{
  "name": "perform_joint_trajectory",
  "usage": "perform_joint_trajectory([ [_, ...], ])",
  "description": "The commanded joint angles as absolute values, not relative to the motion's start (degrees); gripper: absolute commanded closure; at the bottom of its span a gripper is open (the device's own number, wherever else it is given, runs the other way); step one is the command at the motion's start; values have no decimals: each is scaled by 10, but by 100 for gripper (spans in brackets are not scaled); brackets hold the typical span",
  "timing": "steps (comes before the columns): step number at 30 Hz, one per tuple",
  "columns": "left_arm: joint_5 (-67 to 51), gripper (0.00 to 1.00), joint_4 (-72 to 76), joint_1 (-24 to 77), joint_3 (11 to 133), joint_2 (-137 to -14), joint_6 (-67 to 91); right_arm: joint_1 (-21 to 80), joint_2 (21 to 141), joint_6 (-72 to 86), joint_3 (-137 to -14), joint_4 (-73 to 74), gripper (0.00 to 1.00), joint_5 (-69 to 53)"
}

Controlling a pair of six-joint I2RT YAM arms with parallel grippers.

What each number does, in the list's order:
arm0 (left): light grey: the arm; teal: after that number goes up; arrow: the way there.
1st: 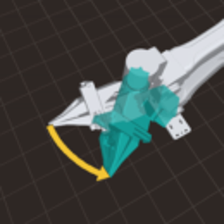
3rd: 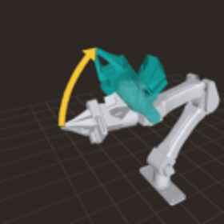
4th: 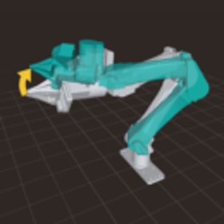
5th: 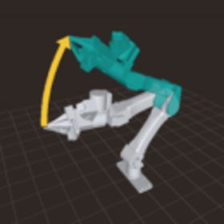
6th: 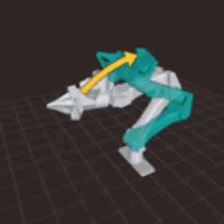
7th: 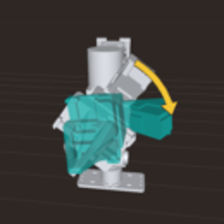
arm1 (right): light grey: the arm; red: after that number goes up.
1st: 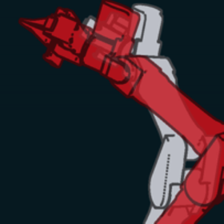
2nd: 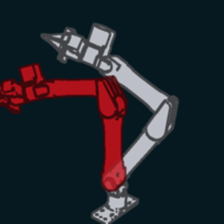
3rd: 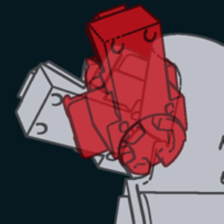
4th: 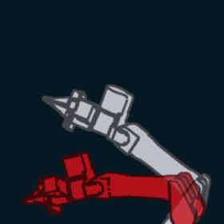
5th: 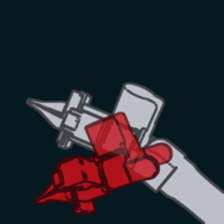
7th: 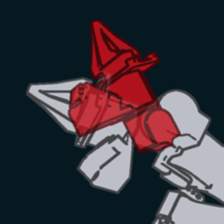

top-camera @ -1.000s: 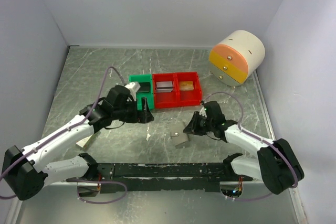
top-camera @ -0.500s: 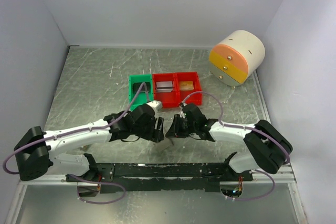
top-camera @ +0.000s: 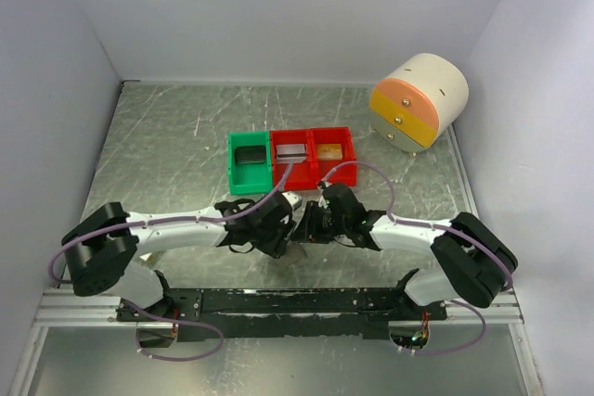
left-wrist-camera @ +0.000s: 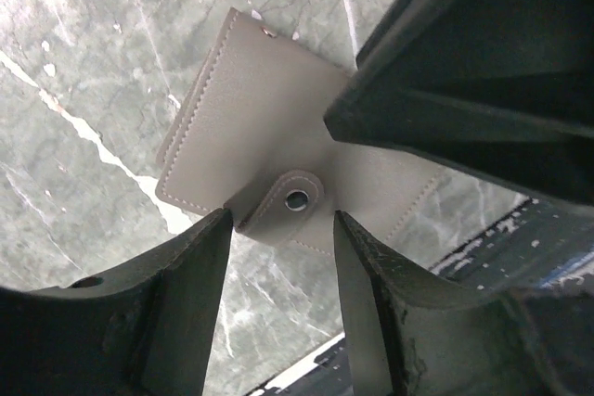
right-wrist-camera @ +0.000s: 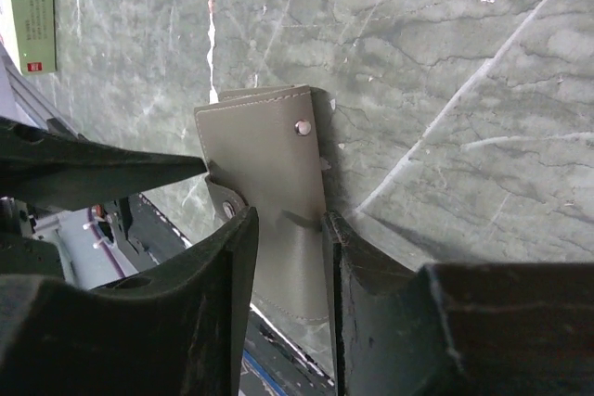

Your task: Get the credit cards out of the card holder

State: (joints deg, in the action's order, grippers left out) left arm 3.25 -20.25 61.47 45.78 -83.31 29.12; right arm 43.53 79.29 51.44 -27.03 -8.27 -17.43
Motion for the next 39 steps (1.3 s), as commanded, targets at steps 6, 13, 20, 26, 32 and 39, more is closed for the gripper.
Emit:
perform_joint_trajectory([
  [6,59,42,-209,618,513,-881,222,436,799,513,-272,-71,65,-164],
  [13,62,47,-213,618,512,-891,216,437,811,511,-281,-69,63,-160],
  [20,51,50,-210,618,504,-893,217,436,825,522,-267,-89,60,-170],
  [26,31,45,-202,621,486,-890,223,436,834,540,-243,-121,59,-180],
  [32,39,60,-213,629,486,-897,220,436,850,548,-235,-126,75,-178],
  [39,72,77,-227,643,497,-898,223,436,827,576,-229,-132,86,-156],
])
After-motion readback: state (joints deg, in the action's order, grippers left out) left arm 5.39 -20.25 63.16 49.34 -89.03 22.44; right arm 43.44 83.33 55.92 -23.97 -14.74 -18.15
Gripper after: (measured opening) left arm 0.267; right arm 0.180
